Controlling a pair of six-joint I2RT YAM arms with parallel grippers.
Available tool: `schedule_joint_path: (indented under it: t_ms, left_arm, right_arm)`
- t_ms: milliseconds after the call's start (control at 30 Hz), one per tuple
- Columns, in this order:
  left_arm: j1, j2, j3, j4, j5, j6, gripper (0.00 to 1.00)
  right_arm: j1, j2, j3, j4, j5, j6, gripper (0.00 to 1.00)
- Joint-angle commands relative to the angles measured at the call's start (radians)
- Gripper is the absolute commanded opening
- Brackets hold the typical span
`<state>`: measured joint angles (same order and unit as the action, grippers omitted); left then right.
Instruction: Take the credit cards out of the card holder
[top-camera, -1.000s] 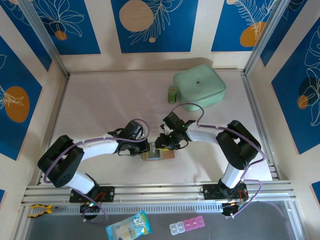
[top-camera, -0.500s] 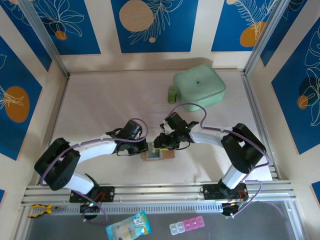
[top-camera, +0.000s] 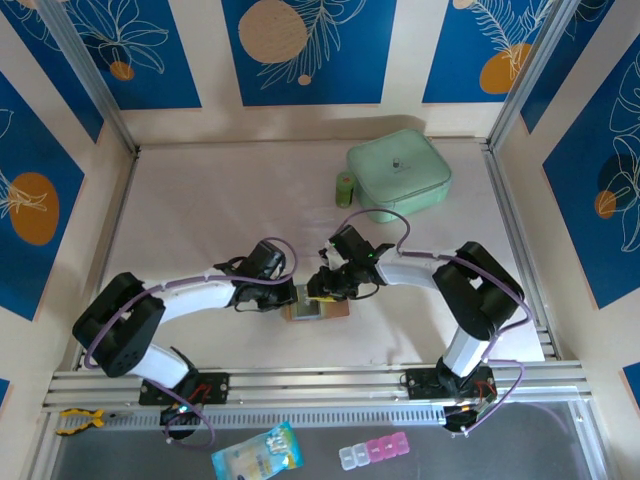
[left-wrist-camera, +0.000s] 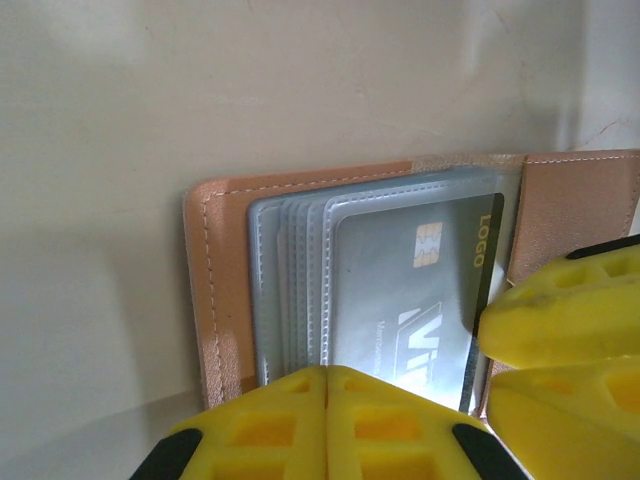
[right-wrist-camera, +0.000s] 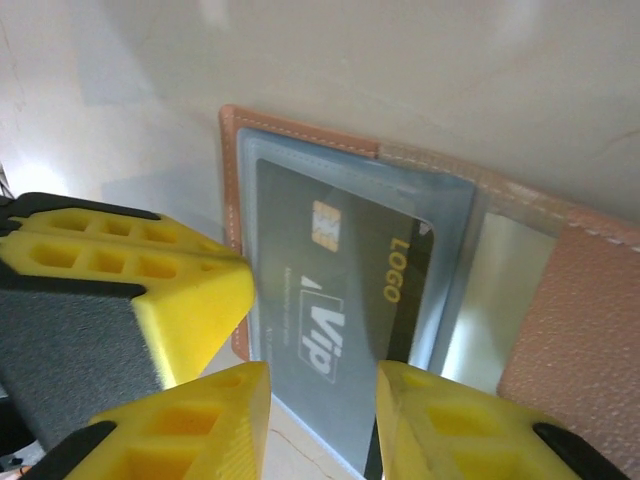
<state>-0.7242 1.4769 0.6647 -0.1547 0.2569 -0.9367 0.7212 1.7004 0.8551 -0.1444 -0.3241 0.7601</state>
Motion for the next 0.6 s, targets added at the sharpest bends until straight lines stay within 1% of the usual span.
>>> schedule_joint_path:
  t_ms: [0,100,333,567]
  left_arm:
    - [-0.009,0.024,0.007,-0.022,0.005,-0.001,0.08]
    - [-0.008,0.028,0.007,-0.029,0.004,-0.001,0.08]
    - [-0.009,0.017,0.010,-0.047,-0.004,0.005,0.07]
    - [-0.009,0.008,0.009,-0.051,-0.007,0.005,0.07]
  right_arm:
    - [-0.006,0.019,-0.012,-0.002,-0.036,0.005,0.32]
    - [-0.007,0.024,-0.010,-0.016,-0.024,0.005,0.32]
    - [-0.006,-0.011,-0.004,-0.087,0.075,-0.014,0.30]
    - [-0.009,-0.055,0.000,-0.113,0.100,-0.034,0.30]
